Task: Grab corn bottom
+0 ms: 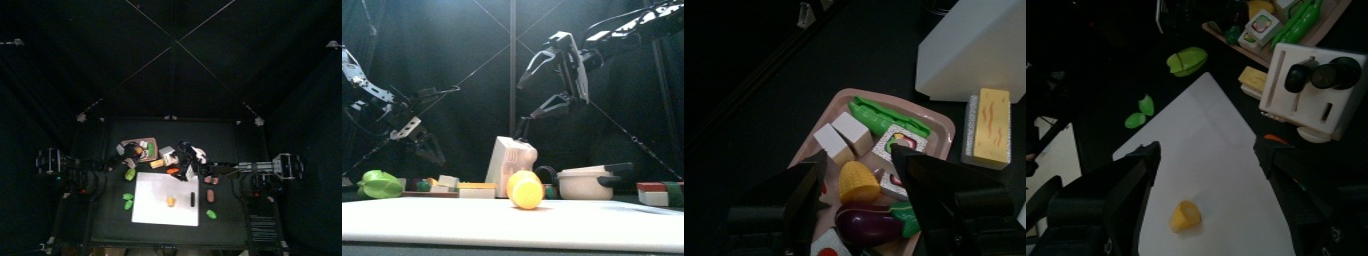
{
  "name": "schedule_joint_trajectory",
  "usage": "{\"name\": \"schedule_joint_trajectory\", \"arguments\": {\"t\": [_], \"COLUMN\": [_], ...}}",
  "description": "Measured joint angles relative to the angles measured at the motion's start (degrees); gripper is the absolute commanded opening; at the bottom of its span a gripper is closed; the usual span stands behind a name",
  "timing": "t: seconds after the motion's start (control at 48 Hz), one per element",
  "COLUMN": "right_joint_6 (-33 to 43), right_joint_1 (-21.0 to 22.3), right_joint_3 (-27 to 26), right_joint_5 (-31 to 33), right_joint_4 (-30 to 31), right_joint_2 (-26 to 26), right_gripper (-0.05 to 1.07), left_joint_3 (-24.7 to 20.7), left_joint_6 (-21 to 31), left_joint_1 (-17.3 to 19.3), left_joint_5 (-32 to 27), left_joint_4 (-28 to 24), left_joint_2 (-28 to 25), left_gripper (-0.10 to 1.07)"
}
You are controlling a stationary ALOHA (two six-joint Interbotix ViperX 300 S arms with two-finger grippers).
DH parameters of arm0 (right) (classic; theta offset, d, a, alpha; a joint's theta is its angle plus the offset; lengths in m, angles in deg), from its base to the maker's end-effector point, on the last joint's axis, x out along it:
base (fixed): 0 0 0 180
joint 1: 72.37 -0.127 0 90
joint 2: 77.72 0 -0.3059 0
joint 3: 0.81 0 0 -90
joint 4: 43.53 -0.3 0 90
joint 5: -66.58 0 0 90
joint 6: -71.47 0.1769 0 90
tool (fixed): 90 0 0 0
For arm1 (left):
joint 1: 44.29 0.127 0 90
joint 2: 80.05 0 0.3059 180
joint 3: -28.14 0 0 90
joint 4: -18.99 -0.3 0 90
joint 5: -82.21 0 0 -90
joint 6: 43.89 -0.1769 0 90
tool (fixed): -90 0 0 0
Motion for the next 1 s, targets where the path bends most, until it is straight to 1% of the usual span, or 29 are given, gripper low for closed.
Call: {"name": "schedule_joint_trajectory", "arguments": {"t": [0.125, 0.188, 0.229, 0.354, 0.479, 0.562, 0.688, 0.792, 0.938, 1.0], "right_joint_6": [0.26, 0.26, 0.26, 0.26, 0.26, 0.26, 0.26, 0.26, 0.26, 0.18], "right_joint_1": [-1.67, -3.43, -5.19, -9.40, -12.48, -13.89, -15.82, -16.70, -18.02, -18.63], "right_joint_3": [0.09, 0.09, 0.09, 0.00, -1.67, -3.78, -8.61, -13.27, -19.60, -21.45], "right_joint_5": [0.88, 1.58, 2.37, 5.45, 9.84, 12.66, 17.93, 22.59, 29.27, 31.82], "right_joint_4": [-0.53, -2.02, -3.78, -10.55, -18.11, -22.59, -27.86, -29.36, -29.62, -29.71], "right_joint_2": [0.09, 0.44, 1.05, 3.69, 7.91, 11.25, 16.35, 19.86, 24.96, 26.54], "right_gripper": [1.03, 1.03, 1.03, 1.03, 1.03, 1.03, 1.03, 1.03, 1.03, 1.03], "left_joint_3": [-0.18, -0.35, -0.26, 0.26, 1.85, 2.90, 3.87, 4.31, 4.48, 4.57], "left_joint_6": [-0.62, -0.62, -0.70, -0.79, -0.26, 0.00, 0.09, 0.09, 0.00, 0.09], "left_joint_1": [-0.26, -1.58, -2.64, -7.73, -10.63, -11.78, -12.13, -12.13, -12.13, -12.13], "left_joint_5": [0.09, 0.00, 0.00, -0.35, -0.35, -0.35, -0.35, -0.35, -0.35, -0.35], "left_joint_4": [-0.35, -1.49, -2.55, -7.47, -12.13, -14.33, -14.24, -13.18, -12.83, -12.83], "left_joint_2": [1.23, 2.64, 3.87, 7.56, 10.72, 12.74, 14.41, 14.77, 14.85, 14.85], "left_gripper": [0.89, 0.89, 0.89, 0.89, 0.89, 0.89, 0.89, 0.89, 0.89, 0.89]}}
